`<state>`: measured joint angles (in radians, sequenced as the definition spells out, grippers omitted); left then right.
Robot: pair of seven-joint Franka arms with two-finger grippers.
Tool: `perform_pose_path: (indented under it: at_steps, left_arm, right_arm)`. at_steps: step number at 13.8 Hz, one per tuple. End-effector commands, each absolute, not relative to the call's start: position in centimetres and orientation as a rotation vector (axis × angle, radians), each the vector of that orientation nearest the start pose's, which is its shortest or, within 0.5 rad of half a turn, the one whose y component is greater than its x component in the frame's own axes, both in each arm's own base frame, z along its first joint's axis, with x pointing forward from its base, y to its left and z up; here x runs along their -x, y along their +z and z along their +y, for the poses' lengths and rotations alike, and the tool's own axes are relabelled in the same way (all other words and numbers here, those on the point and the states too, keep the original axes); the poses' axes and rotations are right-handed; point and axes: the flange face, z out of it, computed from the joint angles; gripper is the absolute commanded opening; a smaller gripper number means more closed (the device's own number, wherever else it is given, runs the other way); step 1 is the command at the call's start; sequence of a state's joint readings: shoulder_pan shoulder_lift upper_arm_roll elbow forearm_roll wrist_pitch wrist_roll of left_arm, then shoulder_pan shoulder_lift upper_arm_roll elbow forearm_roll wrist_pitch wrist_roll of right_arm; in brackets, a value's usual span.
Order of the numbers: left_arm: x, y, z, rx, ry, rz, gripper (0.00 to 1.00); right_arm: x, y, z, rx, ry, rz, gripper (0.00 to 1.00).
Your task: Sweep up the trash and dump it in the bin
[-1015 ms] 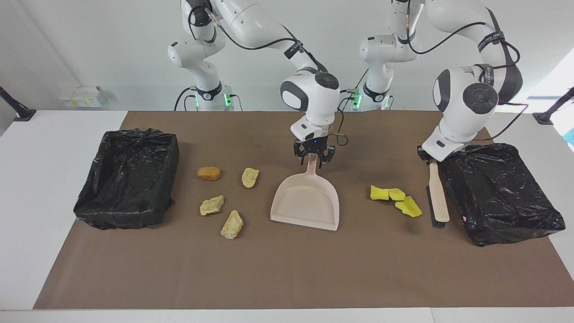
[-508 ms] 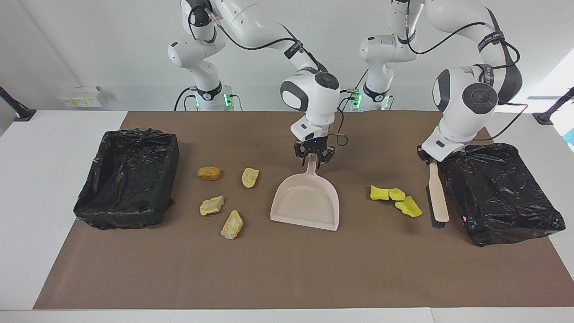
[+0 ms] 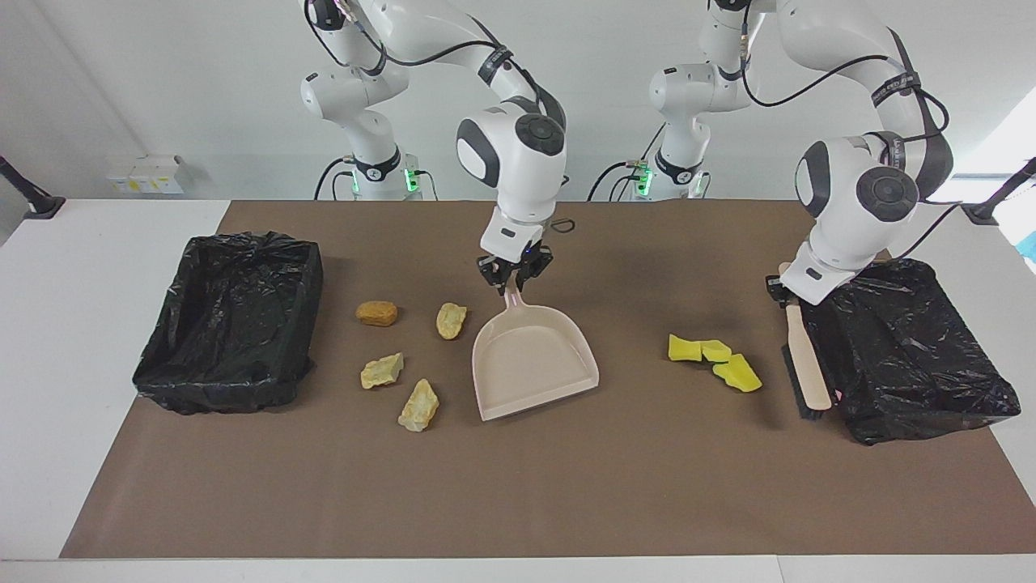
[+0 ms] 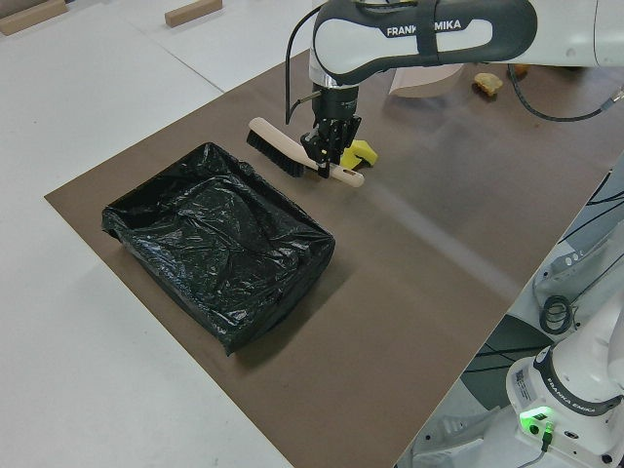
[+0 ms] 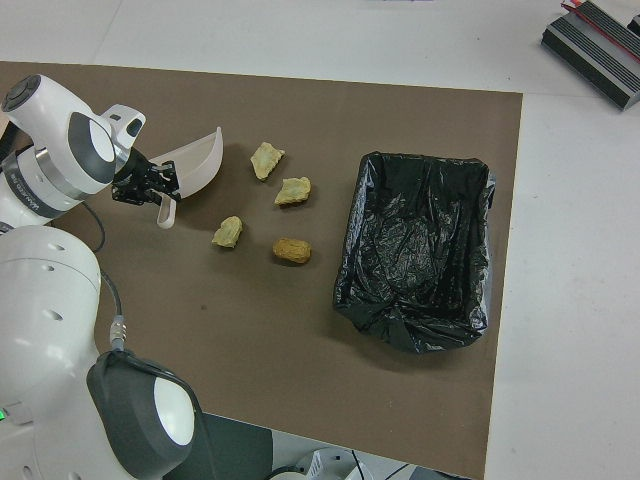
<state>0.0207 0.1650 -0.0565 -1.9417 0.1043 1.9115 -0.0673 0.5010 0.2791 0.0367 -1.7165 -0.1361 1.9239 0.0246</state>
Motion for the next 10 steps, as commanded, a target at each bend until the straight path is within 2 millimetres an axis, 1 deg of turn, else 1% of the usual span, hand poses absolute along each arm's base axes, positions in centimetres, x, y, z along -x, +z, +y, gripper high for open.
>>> perform_pose_path:
  at_steps: [1, 2, 3, 4, 5, 6, 8, 9, 10]
  left_arm:
    - [-54.6, 36.6, -2.2, 3.076, 0.309, -0.115, 0.00]
    - [-53.5, 36.1, -2.2, 3.081, 0.337, -0.145, 0.00]
    - [-52.6, 35.9, -2.4, 3.081, 0.347, -0.140, 0.00]
    - [-51.9, 35.4, -2.9, 3.086, 0.365, -0.137, 0.00]
    - [-50.9, 35.3, -4.0, 3.100, 0.382, -0.126, 0.00]
    - [-49.9, 35.0, -5.6, 3.109, 0.401, -0.118, 0.00]
    - [-49.3, 35.0, -8.5, 3.108, 0.398, -0.099, 0.00]
    - [-49.0, 35.0, -10.0, 3.114, 0.401, -0.067, 0.00]
    - [-48.7, 35.1, -11.2, 3.125, 0.404, -0.079, 0.00]
  right_arm:
    - [-55.0, 42.1, 29.7, 3.041, 0.114, -1.151, 0.00]
    - [-55.2, 42.0, 29.1, 3.008, 0.123, -1.229, 0.00]
    - [-55.6, 41.5, 27.8, 2.954, 0.148, -1.344, 0.00]
    - [-55.9, 41.4, 27.2, 2.852, 0.158, -1.532, 0.00]
    - [-56.0, 41.5, 27.1, 2.774, 0.156, -1.658, 0.00]
    - [-56.1, 41.4, 26.8, 2.719, 0.163, -1.739, 0.00]
    - [-56.1, 41.1, 26.7, 2.594, 0.171, -1.905, 0.00]
    - [-56.2, 40.7, 26.5, 2.516, 0.157, -1.993, 0.00]
    - [-56.0, 40.4, 26.6, 2.457, 0.131, -2.047, 0.00]
